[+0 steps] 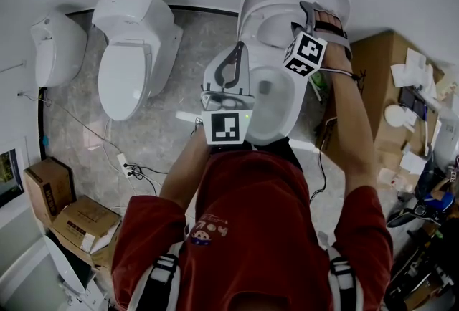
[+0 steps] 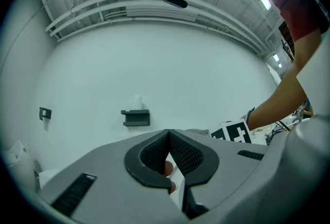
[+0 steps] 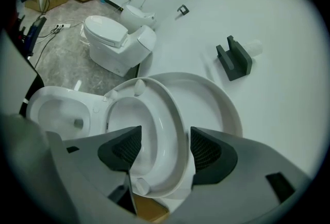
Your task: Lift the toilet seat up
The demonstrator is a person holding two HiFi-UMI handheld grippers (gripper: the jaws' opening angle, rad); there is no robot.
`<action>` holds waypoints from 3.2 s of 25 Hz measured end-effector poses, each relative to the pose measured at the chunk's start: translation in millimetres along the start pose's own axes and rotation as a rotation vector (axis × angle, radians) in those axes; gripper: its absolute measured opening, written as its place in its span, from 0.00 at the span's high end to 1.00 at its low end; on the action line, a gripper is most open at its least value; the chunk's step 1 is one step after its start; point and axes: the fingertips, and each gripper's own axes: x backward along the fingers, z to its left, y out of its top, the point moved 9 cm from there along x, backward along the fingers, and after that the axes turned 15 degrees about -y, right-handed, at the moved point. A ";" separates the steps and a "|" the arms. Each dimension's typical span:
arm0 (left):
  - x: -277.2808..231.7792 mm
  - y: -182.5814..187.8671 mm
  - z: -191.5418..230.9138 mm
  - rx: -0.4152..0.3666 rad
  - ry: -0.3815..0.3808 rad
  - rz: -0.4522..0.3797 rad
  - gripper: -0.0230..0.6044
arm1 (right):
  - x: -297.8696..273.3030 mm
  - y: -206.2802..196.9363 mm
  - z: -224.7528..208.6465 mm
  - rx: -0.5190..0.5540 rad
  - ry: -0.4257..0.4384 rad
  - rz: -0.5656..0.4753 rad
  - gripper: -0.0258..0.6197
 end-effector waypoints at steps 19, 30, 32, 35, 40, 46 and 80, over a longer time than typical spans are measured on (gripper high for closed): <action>24.3 16.5 -29.1 0.218 0.085 -0.165 0.95 | 95.7 -20.4 38.7 -0.265 -0.016 0.002 0.57; 36.6 24.1 -37.2 0.255 0.083 -0.179 0.95 | 162.6 -29.0 57.2 -0.626 -0.011 0.019 0.57; 38.5 25.2 -38.9 0.259 0.078 -0.175 0.95 | 174.5 -31.2 57.4 -0.687 -0.018 0.020 0.57; 40.1 26.8 -41.9 0.257 0.065 -0.165 0.95 | 189.5 -34.4 57.6 -0.771 -0.028 0.013 0.57; 40.3 31.8 -43.0 0.255 0.044 -0.153 0.95 | 211.4 -35.1 54.7 -0.885 -0.040 -0.017 0.57; 40.6 41.8 -43.2 0.247 0.042 -0.148 0.95 | 237.0 -35.7 38.6 -1.034 -0.047 -0.088 0.57; 50.7 83.6 -23.9 0.240 0.066 -0.104 0.95 | 304.2 -55.5 -44.4 -1.284 -0.437 -0.313 0.57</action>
